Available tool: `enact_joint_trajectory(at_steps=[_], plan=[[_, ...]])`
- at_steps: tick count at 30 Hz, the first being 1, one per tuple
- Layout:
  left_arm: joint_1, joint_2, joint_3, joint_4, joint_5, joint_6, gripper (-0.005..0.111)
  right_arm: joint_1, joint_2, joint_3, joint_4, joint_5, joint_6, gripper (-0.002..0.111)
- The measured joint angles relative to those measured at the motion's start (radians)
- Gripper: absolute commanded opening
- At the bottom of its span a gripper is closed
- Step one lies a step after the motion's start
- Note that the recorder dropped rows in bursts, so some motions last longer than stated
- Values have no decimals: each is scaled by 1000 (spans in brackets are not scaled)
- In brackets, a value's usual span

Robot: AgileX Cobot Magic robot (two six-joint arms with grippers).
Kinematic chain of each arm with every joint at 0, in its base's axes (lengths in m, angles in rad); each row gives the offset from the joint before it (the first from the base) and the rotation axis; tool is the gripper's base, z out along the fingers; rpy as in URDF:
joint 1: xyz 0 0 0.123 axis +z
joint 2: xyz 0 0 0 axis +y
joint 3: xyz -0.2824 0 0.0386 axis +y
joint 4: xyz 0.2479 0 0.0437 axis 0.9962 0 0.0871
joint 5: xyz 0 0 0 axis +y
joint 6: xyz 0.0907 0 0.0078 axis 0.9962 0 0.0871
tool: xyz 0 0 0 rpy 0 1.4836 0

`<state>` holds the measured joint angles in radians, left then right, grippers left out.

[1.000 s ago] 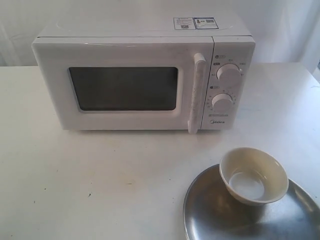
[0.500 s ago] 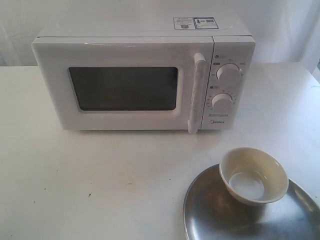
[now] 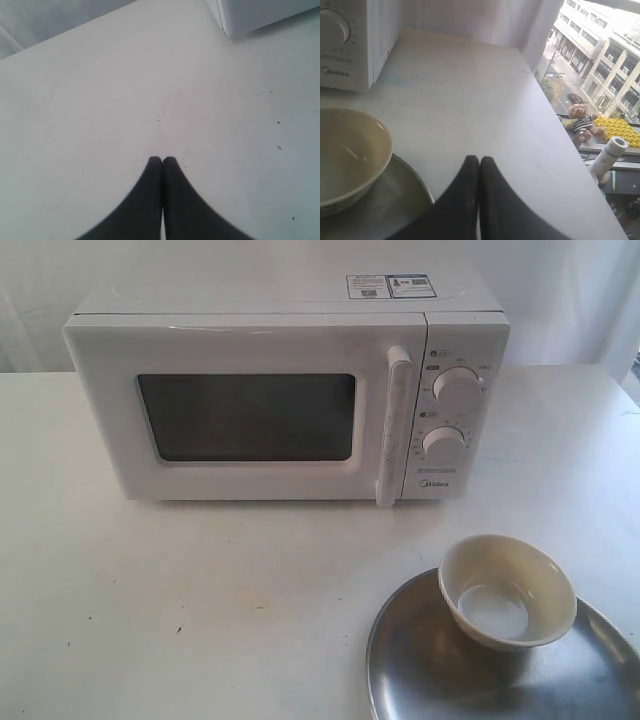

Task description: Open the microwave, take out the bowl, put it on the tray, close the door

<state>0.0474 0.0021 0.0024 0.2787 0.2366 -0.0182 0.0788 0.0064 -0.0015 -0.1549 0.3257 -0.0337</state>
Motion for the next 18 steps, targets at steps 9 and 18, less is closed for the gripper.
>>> enact_joint_trajectory(at_steps=[9, 18], plan=[[0, 0, 0, 0, 0, 0, 0, -19, 0, 0, 0, 2, 46, 0], [0, 0, 0, 0, 0, 0, 0, -61, 0, 0, 2, 2, 67, 0]])
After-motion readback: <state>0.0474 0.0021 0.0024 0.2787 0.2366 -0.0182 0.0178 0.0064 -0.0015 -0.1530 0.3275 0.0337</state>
